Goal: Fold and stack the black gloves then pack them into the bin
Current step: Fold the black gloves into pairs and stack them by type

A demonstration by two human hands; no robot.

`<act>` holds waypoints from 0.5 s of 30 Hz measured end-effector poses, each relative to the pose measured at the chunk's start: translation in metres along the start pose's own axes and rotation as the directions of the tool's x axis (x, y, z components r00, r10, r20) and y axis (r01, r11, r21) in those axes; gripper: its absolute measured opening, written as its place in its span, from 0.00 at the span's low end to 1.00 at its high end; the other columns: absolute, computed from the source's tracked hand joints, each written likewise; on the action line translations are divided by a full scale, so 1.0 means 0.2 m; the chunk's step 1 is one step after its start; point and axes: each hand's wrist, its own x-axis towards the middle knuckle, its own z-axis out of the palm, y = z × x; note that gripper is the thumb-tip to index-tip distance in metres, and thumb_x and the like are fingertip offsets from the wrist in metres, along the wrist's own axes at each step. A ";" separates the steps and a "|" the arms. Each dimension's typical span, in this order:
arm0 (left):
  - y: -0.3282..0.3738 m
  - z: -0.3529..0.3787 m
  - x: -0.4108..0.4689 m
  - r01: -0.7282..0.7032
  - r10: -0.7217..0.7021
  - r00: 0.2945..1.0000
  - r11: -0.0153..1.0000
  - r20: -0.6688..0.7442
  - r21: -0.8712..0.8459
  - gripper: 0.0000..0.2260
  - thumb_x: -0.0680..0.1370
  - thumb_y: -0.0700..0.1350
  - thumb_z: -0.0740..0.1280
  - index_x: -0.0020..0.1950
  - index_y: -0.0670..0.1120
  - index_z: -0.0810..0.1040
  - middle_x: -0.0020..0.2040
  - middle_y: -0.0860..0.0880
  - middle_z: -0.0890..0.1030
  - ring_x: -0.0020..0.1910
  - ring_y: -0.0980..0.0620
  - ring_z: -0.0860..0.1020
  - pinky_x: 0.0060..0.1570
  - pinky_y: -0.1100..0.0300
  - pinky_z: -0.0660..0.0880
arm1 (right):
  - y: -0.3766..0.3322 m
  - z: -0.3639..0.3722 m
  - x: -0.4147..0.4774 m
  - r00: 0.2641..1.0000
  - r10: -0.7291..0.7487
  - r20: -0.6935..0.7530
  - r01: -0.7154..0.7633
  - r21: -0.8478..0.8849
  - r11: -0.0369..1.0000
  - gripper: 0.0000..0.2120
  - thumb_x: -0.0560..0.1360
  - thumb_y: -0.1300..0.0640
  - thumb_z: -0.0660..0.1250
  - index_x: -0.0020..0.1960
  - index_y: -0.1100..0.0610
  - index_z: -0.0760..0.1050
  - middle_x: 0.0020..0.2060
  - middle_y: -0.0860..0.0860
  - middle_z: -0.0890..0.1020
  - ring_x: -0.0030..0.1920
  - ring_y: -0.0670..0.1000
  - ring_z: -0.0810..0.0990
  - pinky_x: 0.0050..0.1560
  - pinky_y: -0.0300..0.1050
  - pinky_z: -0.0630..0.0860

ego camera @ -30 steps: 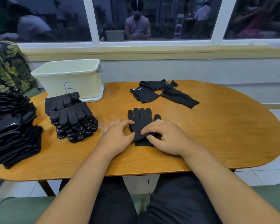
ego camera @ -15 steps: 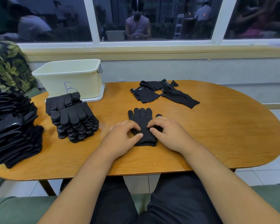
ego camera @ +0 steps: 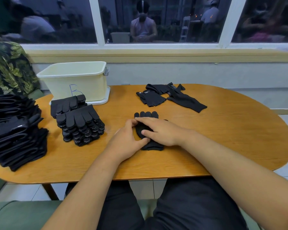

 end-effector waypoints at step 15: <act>0.00 0.02 0.00 -0.009 0.010 1.000 0.999 -0.024 0.032 0.37 0.76 0.67 0.72 0.79 0.56 0.63 0.77 0.55 0.70 0.77 0.53 0.68 0.75 0.47 0.70 | 0.27 -0.01 0.08 0.942 0.186 -0.278 -0.209 -0.057 0.976 0.26 0.86 0.39 0.59 0.83 0.42 0.64 0.82 0.42 0.66 0.82 0.45 0.62 0.82 0.54 0.61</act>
